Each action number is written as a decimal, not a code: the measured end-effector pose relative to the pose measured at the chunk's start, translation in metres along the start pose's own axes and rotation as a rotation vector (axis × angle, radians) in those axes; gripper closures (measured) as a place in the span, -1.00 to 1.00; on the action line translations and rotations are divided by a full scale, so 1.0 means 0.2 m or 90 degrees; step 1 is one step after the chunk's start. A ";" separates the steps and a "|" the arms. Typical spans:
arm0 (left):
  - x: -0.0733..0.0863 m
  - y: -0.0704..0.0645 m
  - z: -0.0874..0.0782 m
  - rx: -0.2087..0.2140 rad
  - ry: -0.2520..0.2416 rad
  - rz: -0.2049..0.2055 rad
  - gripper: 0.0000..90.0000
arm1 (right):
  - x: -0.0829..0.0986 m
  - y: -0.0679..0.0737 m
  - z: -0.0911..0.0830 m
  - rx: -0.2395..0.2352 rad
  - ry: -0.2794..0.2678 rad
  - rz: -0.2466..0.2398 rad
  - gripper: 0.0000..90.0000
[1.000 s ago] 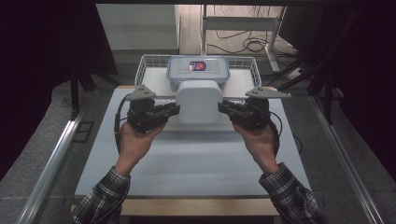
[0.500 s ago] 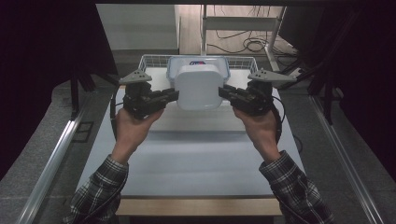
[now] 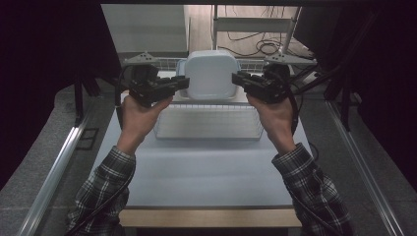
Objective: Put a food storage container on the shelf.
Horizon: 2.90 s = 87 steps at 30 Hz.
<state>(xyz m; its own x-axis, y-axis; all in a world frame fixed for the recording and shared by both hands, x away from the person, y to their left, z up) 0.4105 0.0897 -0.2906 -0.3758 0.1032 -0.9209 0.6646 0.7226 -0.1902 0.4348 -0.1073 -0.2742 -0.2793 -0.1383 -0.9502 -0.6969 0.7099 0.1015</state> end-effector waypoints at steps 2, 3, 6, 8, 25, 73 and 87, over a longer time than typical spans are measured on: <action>-0.02 0.01 0.01 -0.003 0.001 0.000 0.77 | -0.01 -0.01 0.02 0.002 0.000 0.001 0.70; -0.02 0.02 0.01 -0.004 0.001 0.000 0.77 | -0.02 -0.02 0.02 0.004 0.000 0.002 0.70; -0.04 0.03 0.03 -0.006 0.002 -0.001 0.77 | -0.03 -0.04 0.04 0.008 0.001 0.002 0.69; -0.05 0.04 0.04 -0.006 0.001 -0.004 0.77 | -0.04 -0.05 0.06 0.011 0.002 0.004 0.69; -0.09 0.13 0.12 -0.020 -0.001 -0.029 0.68 | -0.06 -0.12 0.17 0.040 -0.002 0.008 0.60; -0.18 0.26 0.25 -0.081 0.015 -0.071 0.22 | -0.10 -0.18 0.33 0.076 0.009 0.010 0.13; -0.23 0.27 0.25 -0.115 0.005 -0.041 0.12 | -0.12 -0.19 0.31 0.080 0.000 0.009 -0.05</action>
<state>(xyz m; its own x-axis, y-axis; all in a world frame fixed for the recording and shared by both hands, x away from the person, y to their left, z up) 0.4953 0.0902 -0.2761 -0.4195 0.0583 -0.9059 0.5125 0.8389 -0.1833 0.5095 -0.0876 -0.2740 -0.2885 -0.1283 -0.9488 -0.6043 0.7930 0.0766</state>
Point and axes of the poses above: each handheld gripper's, and its own axes: z roughly forward along the jaws, x roughly out of its underside, y roughly to its left, the point moved 8 cm from there along z, roughly forward along the jaws, and after that the axes turned 1 degree about -z, right-handed, at the moved point
